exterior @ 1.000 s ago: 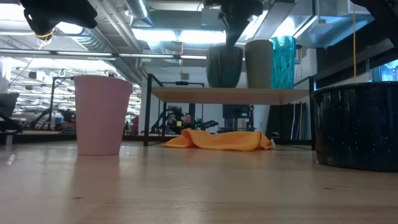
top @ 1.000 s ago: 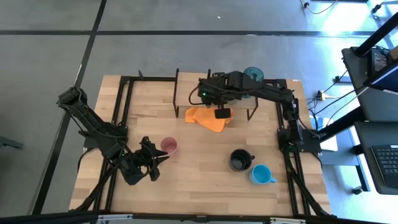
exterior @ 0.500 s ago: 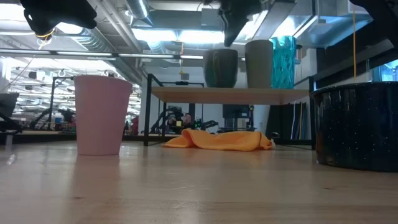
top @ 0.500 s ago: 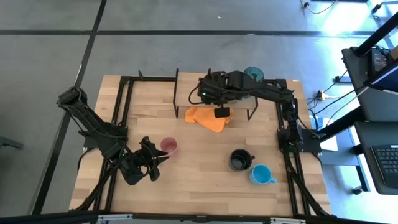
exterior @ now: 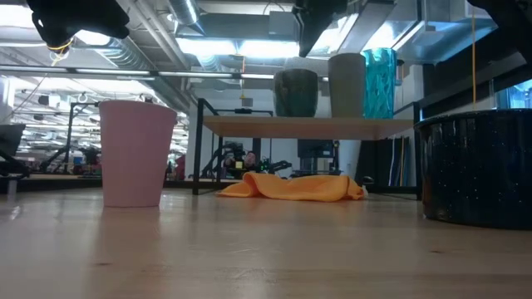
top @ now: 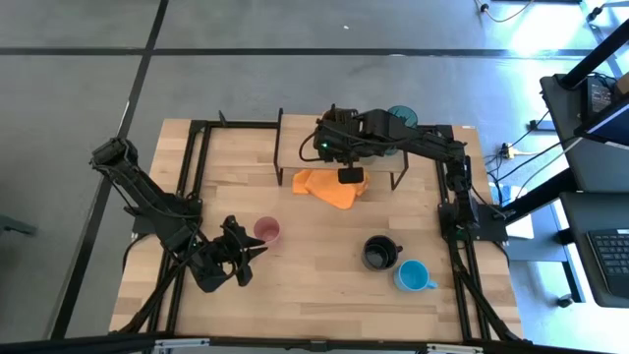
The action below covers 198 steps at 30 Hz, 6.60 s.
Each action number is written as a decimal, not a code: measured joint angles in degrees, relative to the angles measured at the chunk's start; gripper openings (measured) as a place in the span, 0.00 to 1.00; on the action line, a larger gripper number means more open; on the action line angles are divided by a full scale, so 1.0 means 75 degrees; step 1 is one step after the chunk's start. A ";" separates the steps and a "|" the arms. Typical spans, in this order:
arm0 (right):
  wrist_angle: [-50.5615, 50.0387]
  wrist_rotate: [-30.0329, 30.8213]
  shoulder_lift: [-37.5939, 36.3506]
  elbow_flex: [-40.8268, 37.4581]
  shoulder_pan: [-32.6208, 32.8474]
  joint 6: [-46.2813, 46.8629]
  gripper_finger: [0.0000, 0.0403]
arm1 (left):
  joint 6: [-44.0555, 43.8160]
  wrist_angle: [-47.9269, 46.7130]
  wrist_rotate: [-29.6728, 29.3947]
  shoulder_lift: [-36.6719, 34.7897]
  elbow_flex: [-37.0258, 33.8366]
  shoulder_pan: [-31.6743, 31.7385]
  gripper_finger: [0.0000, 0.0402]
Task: Stack small to large cups/mugs on shelf
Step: Put the brown mug on the shelf
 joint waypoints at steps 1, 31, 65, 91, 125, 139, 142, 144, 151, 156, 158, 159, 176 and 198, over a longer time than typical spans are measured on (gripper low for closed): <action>0.0000 0.0004 0.0000 0.0000 0.0003 0.0005 0.18 | 0.0003 -0.0003 0.0000 0.0000 0.0000 0.0000 0.19; 0.0001 0.0506 -0.0603 0.0006 0.4251 0.7045 0.18 | 0.4425 0.5083 0.5373 -0.0820 0.0012 0.8671 0.19; 0.2135 0.0440 -0.0580 0.0000 0.2076 0.8658 0.09 | 0.6028 0.5230 1.0101 0.4223 0.3395 1.1519 0.19; 0.2634 0.0046 0.0038 -0.0178 0.0692 0.6027 0.01 | 0.6789 0.5346 1.0981 0.4322 0.3395 1.1709 0.19; 0.2650 0.0740 0.1166 -0.0178 0.0286 0.3300 0.01 | 0.6945 0.5170 1.0767 0.4572 0.3392 1.1426 0.19; 0.2226 0.0647 0.1160 -0.0178 0.0571 0.3579 0.01 | 0.6924 0.5173 1.0722 0.4572 0.3392 1.1374 0.19; 0.2097 0.0627 0.1160 -0.0178 0.0629 0.3595 0.01 | 0.6924 0.5173 1.0722 0.4572 0.3392 1.1374 0.19; 0.1938 0.0624 0.1160 -0.0178 0.0632 0.3628 0.01 | 0.6924 0.5173 1.0722 0.4572 0.3392 1.1374 0.19; 0.1634 0.0669 0.1160 -0.0178 0.0627 0.3806 0.01 | 0.6927 0.5170 1.0722 0.4572 0.3392 1.1377 0.19; 0.1496 0.0673 0.1157 -0.0178 0.0629 0.3835 0.01 | 0.6942 0.5173 1.0722 0.4572 0.3392 1.1377 0.19; 0.1417 0.0673 0.1157 -0.0178 0.0633 0.3837 0.01 | 0.6945 0.5171 1.0722 0.4572 0.3392 1.1377 0.19; 0.1351 0.0673 0.1157 -0.0178 0.0643 0.3837 0.01 | 0.6945 0.5170 1.0722 0.4572 0.3392 1.1377 0.19; 0.0580 0.0679 0.1157 -0.0142 0.0866 0.3783 0.04 | 0.7222 0.5153 1.0346 0.4572 0.3392 1.1374 0.19; 0.2041 0.0057 0.0265 0.0012 0.0885 0.4474 0.01 | 0.7356 0.4894 1.0315 0.4572 0.3392 1.1363 0.19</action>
